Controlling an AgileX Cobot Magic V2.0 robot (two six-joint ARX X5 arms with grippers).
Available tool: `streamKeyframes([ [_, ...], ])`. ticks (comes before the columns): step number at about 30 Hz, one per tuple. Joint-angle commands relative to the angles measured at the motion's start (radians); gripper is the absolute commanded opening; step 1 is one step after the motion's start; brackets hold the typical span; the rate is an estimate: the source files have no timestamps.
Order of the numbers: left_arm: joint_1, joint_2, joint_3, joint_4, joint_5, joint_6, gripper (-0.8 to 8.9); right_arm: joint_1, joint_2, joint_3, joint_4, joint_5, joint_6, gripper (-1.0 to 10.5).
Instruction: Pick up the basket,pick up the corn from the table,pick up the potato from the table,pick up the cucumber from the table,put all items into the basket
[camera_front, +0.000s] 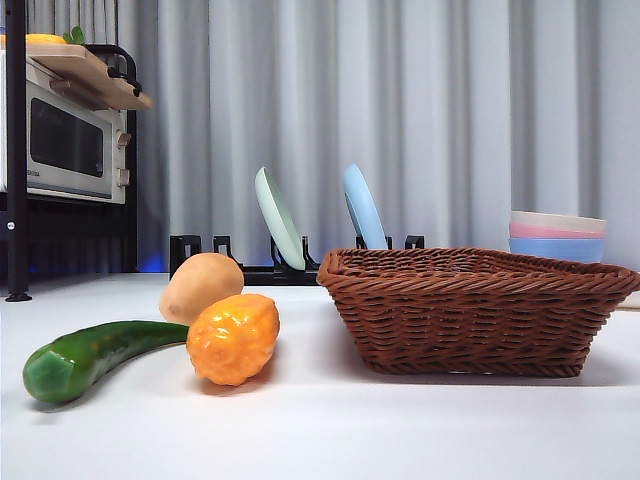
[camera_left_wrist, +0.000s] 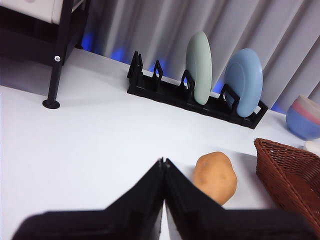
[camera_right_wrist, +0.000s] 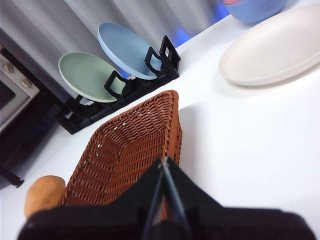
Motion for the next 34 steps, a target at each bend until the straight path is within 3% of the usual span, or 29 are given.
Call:
streamKeyframes([
  [1, 0.003, 0.08, 0.064, -0.018, 0.005, 0.056, -0.08, 0.002, 0.105, 0.07, 0.006, -0.001, -0.089, -0.1],
  [6, 0.003, 0.264, 0.2, -0.053, 0.017, 0.15, -0.08, 0.001, 0.317, 0.22, -0.026, -0.002, -0.204, -0.1],
  [11, 0.003, 0.47, 0.334, -0.108, 0.107, 0.208, -0.08, 0.002, 0.541, 0.38, -0.105, -0.008, -0.267, -0.1],
  [17, 0.003, 0.699, 0.448, -0.158, 0.25, 0.252, -0.06, 0.001, 0.785, 0.559, -0.245, -0.17, -0.37, 0.0],
  [21, 0.002, 0.809, 0.49, -0.174, 0.319, 0.252, -0.02, 0.002, 0.899, 0.628, -0.28, -0.245, -0.384, 0.2],
  [22, 0.001, 0.829, 0.496, -0.176, 0.319, 0.252, 0.03, 0.002, 0.921, 0.639, -0.28, -0.248, -0.386, 0.7],
  [23, 0.001, 0.841, 0.499, -0.175, 0.319, 0.252, 0.16, 0.002, 0.936, 0.645, -0.28, -0.247, -0.386, 1.4],
  [25, 0.001, 0.861, 0.499, -0.175, 0.318, 0.252, 1.68, 0.002, 0.969, 0.659, -0.28, -0.232, -0.386, 3.3],
  [27, 0.001, 0.871, 0.499, -0.175, 0.314, 0.251, 3.44, 0.001, 1.004, 0.67, -0.28, -0.229, -0.386, 4.1],
  [34, 0.001, 0.875, 0.499, -0.174, 0.311, 0.251, 3.76, 0.002, 1.168, 0.724, -0.283, -0.233, -0.385, 4.1],
])
